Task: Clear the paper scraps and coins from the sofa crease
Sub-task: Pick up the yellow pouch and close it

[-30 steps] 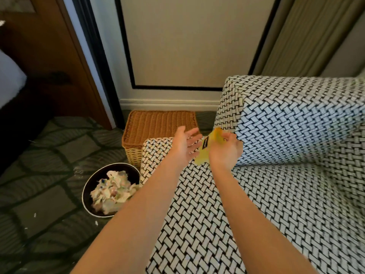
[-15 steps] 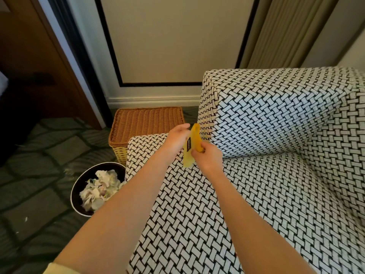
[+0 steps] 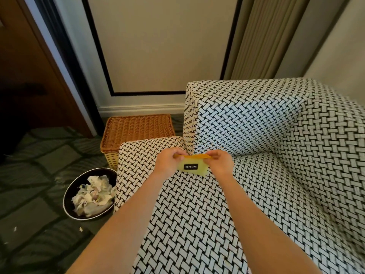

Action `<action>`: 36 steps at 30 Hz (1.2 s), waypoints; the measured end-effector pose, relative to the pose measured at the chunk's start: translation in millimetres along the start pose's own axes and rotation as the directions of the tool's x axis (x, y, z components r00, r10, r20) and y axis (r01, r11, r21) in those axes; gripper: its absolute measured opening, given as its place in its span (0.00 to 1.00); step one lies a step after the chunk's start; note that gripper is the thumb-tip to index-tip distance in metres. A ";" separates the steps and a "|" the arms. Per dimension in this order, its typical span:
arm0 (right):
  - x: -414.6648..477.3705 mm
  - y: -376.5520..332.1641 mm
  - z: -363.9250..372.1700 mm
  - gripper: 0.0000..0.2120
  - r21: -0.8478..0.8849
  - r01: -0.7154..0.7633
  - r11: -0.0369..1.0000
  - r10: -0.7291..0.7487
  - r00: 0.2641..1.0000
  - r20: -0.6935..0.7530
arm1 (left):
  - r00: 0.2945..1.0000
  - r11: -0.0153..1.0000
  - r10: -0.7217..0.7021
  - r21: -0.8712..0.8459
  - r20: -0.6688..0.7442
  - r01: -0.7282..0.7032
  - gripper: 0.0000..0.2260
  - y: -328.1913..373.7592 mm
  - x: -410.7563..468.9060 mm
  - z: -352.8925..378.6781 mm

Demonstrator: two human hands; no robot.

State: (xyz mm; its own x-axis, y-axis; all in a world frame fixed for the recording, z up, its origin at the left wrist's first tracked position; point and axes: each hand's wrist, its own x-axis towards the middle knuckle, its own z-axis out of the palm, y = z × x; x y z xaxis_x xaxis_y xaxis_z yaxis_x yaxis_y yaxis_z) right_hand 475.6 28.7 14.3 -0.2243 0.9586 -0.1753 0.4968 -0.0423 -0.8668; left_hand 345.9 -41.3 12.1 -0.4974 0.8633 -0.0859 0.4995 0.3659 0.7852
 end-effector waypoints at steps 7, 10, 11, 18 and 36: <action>-19.6 -18.4 4.6 0.11 0.043 0.135 0.990 -0.133 0.990 -0.047 | 0.962 0.959 0.271 0.097 -0.023 -0.268 0.08 31.8 -2.7 -12.1; -22.5 -28.4 11.8 0.13 0.055 0.185 0.981 -0.183 0.982 -0.045 | 0.953 0.947 0.301 0.103 0.030 -0.303 0.08 40.0 -3.2 -16.0; -23.0 -30.2 13.6 0.14 0.075 0.190 0.979 -0.187 0.982 -0.037 | 0.957 0.955 0.287 0.075 0.034 -0.288 0.08 39.3 -2.2 -17.6; -24.3 -51.5 32.5 0.20 0.235 0.177 0.956 -0.173 0.984 -0.037 | 0.903 0.891 0.427 0.192 -0.041 -0.412 0.09 26.3 6.9 -44.4; 62.8 -104.7 174.2 0.12 0.533 -0.040 0.845 0.036 0.999 0.017 | 0.986 0.991 0.132 -0.039 0.101 -0.129 0.07 -110.5 133.4 -166.1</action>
State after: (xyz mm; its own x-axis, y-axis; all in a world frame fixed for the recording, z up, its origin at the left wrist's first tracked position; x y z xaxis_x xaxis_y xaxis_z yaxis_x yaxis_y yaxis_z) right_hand 263.5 44.3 12.8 -0.2204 0.9515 -0.2146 -0.0179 -0.2239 -0.9744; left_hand 106.5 -24.3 15.7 -0.3526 0.9348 -0.0425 0.5312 0.2374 0.8133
